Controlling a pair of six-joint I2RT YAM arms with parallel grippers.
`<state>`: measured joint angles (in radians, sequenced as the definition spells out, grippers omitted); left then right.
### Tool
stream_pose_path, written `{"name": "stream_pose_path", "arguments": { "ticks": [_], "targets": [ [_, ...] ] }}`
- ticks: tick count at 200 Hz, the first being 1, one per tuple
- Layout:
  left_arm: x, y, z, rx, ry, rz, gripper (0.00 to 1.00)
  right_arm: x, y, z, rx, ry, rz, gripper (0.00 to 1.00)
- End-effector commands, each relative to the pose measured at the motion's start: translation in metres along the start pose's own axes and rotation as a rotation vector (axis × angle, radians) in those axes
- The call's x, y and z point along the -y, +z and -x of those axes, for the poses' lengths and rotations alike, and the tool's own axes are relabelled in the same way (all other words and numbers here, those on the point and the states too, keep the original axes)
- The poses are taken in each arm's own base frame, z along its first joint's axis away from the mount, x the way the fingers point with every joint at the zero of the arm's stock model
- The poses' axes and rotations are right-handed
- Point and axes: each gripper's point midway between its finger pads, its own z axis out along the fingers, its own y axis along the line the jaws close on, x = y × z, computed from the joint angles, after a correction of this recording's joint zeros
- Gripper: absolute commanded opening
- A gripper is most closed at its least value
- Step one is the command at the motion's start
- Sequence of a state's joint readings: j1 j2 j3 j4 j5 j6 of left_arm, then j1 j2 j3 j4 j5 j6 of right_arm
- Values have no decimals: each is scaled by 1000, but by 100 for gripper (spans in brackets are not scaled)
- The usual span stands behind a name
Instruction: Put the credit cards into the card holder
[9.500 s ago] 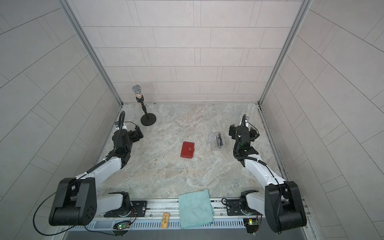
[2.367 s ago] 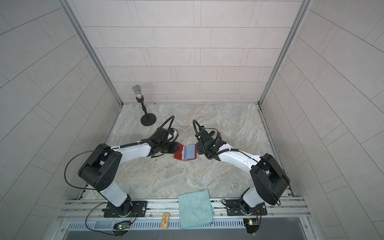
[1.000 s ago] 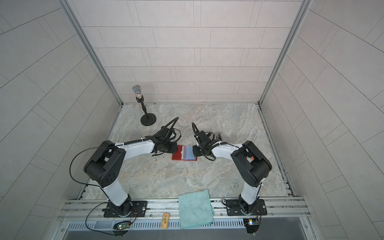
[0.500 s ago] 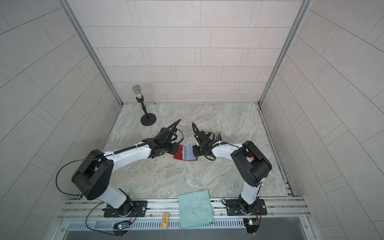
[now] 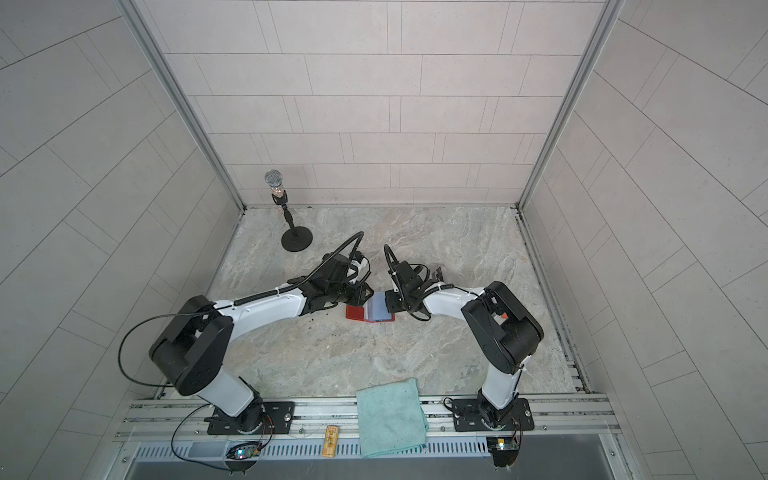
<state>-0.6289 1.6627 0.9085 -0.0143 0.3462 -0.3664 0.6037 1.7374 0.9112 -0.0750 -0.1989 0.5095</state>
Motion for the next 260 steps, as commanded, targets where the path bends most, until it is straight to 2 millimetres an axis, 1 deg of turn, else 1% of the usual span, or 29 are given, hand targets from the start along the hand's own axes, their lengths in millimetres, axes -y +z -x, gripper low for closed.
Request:
{"name": "stream_pose_path", "arguments": {
  "ticks": [1,32,50,110,185,260],
  "targets": [
    [11,12,-1,-38,-69,-74,37,0,-5,-5,-5,9,3,17],
    [9,21,-8,-69,-95,-82,40,-3,-7,-4,-4,8,19,17],
    [4,27,-14,-100,-106,-63,40,-4,-6,-5,-8,8,23,17],
    [-2,34,-24,-152,-119,-42,39,-4,-1,-8,-22,12,29,17],
    [1,40,-28,-181,-133,-70,38,-6,3,-10,-33,17,47,17],
    [1,43,-30,-189,-142,-77,35,-10,8,-13,-43,25,73,12]
  ]
}}
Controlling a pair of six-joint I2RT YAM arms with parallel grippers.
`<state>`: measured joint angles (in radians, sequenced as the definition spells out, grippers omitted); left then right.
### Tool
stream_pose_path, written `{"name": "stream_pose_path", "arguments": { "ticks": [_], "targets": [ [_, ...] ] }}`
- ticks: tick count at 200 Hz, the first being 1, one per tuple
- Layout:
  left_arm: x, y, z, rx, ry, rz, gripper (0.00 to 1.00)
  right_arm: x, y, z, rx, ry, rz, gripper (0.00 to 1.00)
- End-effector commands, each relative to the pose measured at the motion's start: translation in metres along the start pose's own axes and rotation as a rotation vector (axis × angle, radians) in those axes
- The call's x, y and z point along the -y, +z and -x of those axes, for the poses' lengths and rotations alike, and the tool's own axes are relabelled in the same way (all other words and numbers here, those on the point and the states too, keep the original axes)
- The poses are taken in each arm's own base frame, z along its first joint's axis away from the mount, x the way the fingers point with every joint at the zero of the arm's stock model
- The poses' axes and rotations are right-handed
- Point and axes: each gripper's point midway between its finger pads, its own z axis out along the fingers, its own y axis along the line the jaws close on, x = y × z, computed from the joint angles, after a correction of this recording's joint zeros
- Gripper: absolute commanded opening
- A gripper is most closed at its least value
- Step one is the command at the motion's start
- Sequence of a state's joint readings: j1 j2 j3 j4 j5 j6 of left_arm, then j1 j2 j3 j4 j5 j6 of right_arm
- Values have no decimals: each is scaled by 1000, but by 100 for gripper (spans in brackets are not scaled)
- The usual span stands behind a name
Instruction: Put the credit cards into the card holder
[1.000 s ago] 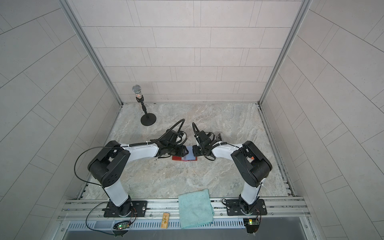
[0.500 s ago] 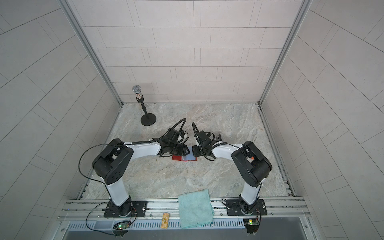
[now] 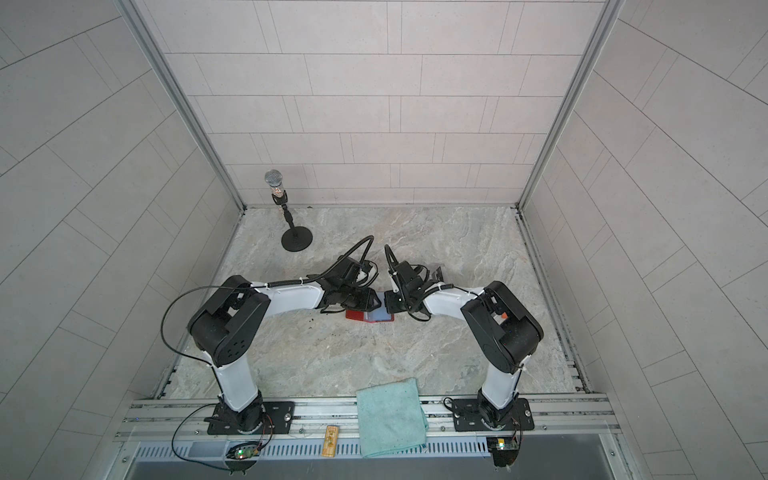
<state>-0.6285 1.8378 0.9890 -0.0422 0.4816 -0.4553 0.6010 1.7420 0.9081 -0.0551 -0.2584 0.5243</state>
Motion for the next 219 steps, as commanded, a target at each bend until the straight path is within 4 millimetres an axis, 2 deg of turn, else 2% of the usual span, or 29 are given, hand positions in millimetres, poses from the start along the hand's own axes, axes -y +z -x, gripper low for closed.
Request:
{"name": "stream_pose_path", "arguments": {
  "ticks": [1,19,37,94,124,158,219],
  "targets": [
    [-3,5,-4,-28,-15,2,35,-1,7,-11,-29,10,15,12],
    [-3,5,-4,-25,-16,5,30,-1,6,-10,-26,10,15,12],
    [-7,4,-4,-23,-19,26,21,1,4,-9,-20,9,5,13],
    [-13,-1,-3,-13,-5,69,3,8,-8,-4,10,-2,-48,25],
    [-15,-5,-2,1,4,93,2,13,-11,-3,18,-5,-80,27],
    [-18,-10,0,16,9,115,2,21,-12,-4,13,-14,-122,25],
    [-16,-14,2,29,17,110,1,17,-10,-6,-14,-29,-109,21]
  ]
}}
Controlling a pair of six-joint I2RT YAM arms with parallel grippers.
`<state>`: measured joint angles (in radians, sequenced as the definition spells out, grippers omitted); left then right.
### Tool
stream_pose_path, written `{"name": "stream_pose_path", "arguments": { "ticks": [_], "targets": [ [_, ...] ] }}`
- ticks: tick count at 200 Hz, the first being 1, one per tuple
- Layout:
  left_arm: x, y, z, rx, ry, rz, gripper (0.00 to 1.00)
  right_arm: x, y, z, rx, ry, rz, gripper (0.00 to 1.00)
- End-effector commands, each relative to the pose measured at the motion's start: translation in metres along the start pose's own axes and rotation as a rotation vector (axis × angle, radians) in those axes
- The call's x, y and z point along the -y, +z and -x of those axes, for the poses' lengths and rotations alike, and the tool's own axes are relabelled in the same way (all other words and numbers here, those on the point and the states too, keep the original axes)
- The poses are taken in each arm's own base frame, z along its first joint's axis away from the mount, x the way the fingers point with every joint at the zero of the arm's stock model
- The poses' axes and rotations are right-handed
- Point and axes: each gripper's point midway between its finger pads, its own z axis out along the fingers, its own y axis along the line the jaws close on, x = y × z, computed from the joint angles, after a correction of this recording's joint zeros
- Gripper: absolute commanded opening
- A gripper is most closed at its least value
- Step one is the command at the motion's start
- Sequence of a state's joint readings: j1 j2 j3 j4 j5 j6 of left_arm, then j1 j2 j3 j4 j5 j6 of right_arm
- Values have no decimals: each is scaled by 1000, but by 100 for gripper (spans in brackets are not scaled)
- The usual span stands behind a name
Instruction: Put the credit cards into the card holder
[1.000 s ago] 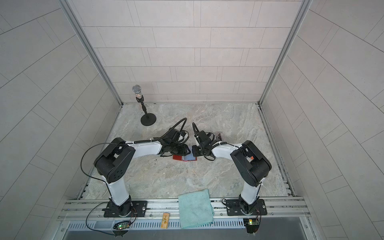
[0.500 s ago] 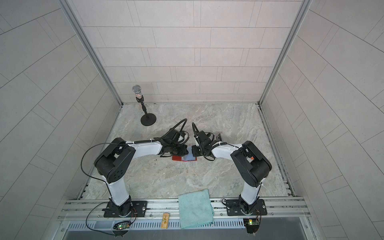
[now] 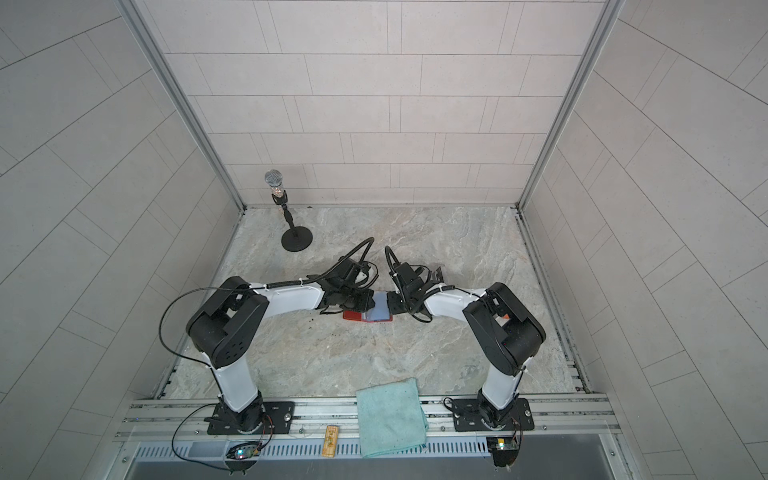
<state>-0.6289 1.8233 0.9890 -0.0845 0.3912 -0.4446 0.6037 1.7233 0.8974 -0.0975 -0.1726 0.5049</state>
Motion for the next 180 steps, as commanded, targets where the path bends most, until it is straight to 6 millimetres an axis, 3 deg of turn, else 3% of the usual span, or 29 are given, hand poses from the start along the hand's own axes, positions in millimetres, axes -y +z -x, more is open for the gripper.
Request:
{"name": "stream_pose_path", "arguments": {
  "ticks": [1,49,114,180],
  "targets": [
    [-1,-9,2,15,16,16,1,2,-5,-2,-17,-11,-18,21],
    [2,-13,4,41,14,-2,1,-5,-20,9,26,-14,4,20],
    [1,-12,4,39,8,-2,1,-33,-25,18,50,10,164,15],
    [1,-12,4,40,6,-4,1,-23,-13,12,28,44,127,10]
  ]
}}
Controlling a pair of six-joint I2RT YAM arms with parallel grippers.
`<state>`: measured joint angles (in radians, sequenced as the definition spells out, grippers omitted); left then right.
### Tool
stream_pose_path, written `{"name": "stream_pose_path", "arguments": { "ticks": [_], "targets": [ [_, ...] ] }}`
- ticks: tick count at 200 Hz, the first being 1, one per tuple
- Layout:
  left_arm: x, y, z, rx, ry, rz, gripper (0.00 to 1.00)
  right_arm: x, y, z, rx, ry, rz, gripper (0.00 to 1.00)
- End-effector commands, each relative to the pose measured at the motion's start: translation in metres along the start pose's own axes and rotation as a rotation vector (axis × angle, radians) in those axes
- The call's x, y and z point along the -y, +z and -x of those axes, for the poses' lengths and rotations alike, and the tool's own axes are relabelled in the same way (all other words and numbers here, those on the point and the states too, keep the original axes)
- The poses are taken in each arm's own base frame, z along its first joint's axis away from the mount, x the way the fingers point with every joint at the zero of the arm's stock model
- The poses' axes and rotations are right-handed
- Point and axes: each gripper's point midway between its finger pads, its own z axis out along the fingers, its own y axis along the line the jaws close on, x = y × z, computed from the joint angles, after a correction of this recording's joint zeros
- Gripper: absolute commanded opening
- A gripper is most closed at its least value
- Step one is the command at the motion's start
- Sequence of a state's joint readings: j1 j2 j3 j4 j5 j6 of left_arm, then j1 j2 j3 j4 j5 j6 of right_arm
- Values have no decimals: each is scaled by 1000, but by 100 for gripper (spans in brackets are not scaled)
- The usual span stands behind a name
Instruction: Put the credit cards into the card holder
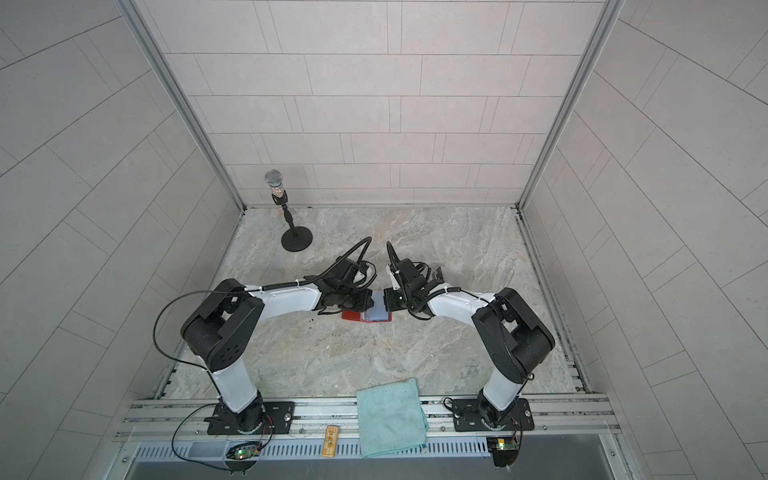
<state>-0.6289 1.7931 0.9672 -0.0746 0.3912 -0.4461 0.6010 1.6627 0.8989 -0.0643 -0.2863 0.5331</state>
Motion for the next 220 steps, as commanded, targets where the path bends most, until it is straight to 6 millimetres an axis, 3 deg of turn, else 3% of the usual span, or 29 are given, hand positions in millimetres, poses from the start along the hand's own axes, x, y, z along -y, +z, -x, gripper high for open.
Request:
{"name": "stream_pose_path", "arguments": {
  "ticks": [1,90,188,220],
  "targets": [
    [0,-6,4,24,4,4,1,6,6,-4,-10,24,-17,10],
    [-1,-6,3,24,3,2,1,14,19,-14,-52,41,-36,7],
    [1,-6,4,23,4,-9,1,-1,20,-12,-60,28,41,10],
    [4,-9,6,38,11,-22,9,-6,20,-11,-61,23,61,13]
  ]
}}
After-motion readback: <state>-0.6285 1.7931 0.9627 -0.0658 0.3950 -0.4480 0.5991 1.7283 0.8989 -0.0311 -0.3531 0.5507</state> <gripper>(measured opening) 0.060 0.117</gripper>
